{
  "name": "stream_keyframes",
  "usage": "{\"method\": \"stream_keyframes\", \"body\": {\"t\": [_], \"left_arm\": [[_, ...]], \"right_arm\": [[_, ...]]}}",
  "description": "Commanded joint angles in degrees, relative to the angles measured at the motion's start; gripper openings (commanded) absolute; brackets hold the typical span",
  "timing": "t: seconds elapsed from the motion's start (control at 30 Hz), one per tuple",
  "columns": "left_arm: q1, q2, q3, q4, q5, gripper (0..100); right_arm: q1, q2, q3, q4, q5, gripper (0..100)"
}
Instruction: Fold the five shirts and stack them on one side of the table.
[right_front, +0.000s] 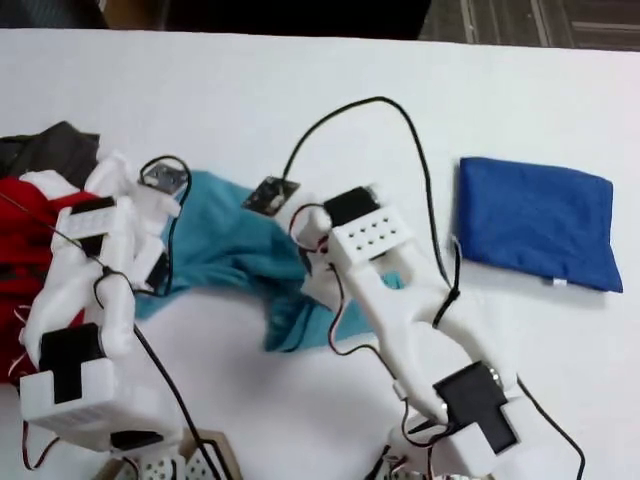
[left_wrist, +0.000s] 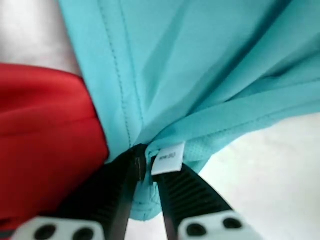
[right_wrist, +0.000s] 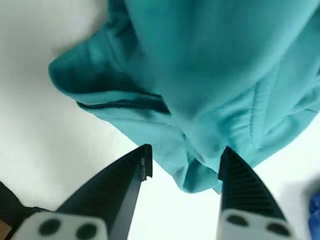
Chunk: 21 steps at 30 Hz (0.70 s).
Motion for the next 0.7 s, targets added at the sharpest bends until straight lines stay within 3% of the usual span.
{"method": "stream_keyframes", "body": {"t": [0.0, 0.67], "left_arm": [[-0.09, -0.26, -0.13, -0.62, 0.35, 3], [-0.09, -0.26, -0.04, -1.49, 0.35, 3]], "right_arm": [[-2.42, -3.47, 0.88, 0.84, -0.09, 22.6], [-17.10, -3.47, 1.76, 7.78, 7.03, 22.6]]}}
